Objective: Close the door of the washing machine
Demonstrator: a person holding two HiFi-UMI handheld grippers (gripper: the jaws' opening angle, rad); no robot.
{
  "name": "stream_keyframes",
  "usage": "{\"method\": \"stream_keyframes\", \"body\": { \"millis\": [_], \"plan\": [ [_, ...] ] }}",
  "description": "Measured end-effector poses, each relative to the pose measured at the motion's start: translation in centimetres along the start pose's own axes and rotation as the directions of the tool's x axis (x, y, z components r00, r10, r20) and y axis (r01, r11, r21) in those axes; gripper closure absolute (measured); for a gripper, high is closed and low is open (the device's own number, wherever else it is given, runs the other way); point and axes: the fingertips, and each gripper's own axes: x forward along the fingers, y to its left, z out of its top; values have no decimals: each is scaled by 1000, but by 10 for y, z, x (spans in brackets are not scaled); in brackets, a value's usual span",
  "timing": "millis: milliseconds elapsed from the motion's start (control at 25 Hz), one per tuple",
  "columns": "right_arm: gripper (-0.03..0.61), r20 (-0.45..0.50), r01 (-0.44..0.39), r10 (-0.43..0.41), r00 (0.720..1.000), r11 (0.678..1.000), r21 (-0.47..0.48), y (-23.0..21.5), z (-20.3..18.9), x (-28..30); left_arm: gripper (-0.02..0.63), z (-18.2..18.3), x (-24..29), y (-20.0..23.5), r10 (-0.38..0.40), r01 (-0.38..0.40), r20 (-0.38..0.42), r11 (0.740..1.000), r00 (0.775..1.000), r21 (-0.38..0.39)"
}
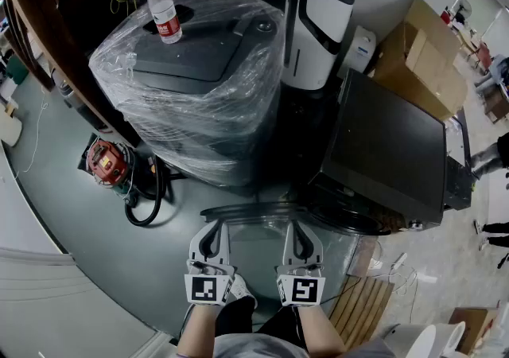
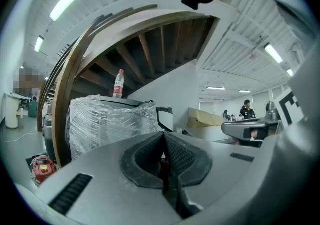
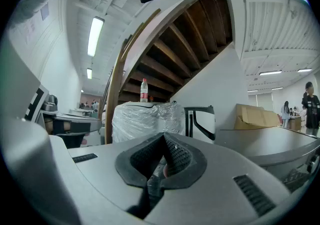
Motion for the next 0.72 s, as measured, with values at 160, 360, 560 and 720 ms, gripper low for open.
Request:
{"method": "stream_keyframes", "body": {
  "millis": [160, 360, 560, 720],
  "plan": [
    [580, -3, 0, 0, 1000, 1000, 0, 0, -2, 1, 614, -1, 1, 0, -2, 2, -1, 1000, 1000, 3],
    [580, -9, 2, -2, 1000, 1000, 0, 3, -3, 3, 614, -1, 2, 3, -1, 1, -7, 1000, 1000, -5],
    [580, -14, -5, 5, 1000, 1000, 8, 5, -5, 7, 614, 0, 3, 7, 0, 0, -6, 1000, 1000, -4],
    [578, -56, -19, 21, 998, 999, 26, 7, -18, 18, 613, 1, 2, 12, 3, -3, 1, 1000, 1000, 5]
  ]
}}
